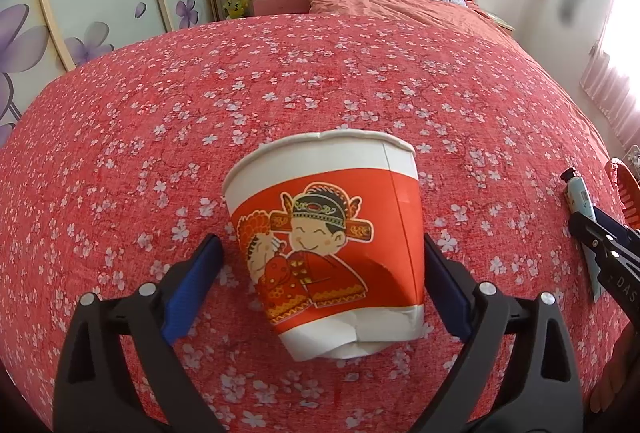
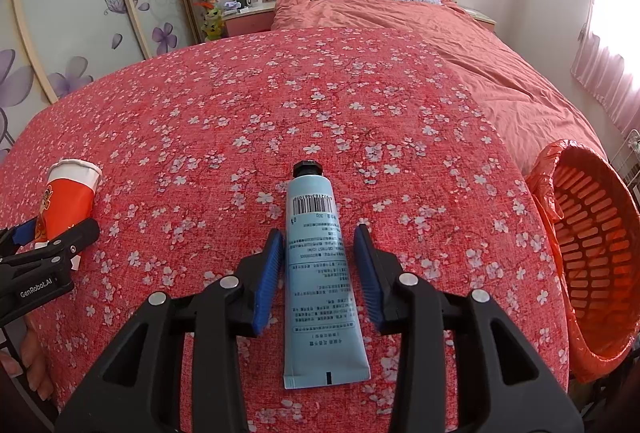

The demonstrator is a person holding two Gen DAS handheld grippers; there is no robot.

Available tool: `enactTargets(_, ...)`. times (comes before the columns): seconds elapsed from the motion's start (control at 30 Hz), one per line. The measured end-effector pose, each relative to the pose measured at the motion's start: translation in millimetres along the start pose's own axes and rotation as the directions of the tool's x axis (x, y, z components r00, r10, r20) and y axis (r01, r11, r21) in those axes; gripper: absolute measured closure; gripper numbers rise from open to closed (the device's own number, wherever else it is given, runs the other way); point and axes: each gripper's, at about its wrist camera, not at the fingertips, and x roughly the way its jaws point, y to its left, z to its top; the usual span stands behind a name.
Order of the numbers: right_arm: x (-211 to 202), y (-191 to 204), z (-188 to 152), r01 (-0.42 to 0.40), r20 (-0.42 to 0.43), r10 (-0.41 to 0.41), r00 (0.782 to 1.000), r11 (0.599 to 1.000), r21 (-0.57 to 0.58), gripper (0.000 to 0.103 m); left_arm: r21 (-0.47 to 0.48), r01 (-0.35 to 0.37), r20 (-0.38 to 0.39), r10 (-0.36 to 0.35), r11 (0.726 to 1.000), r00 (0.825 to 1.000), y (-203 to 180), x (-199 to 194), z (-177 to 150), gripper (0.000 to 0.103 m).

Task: Collect trash
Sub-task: 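Lift the paper cup with the left tool while the right tool lifts the blue tube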

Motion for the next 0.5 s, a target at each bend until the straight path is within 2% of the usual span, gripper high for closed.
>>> enactTargets(0.5,-2,-1,-1,-0.036,0.004,0.036,0.999,0.999,0.029,0.060,-0.021,0.021,0.002,-0.021,1.000,1.000,10,0,-1,0.005)
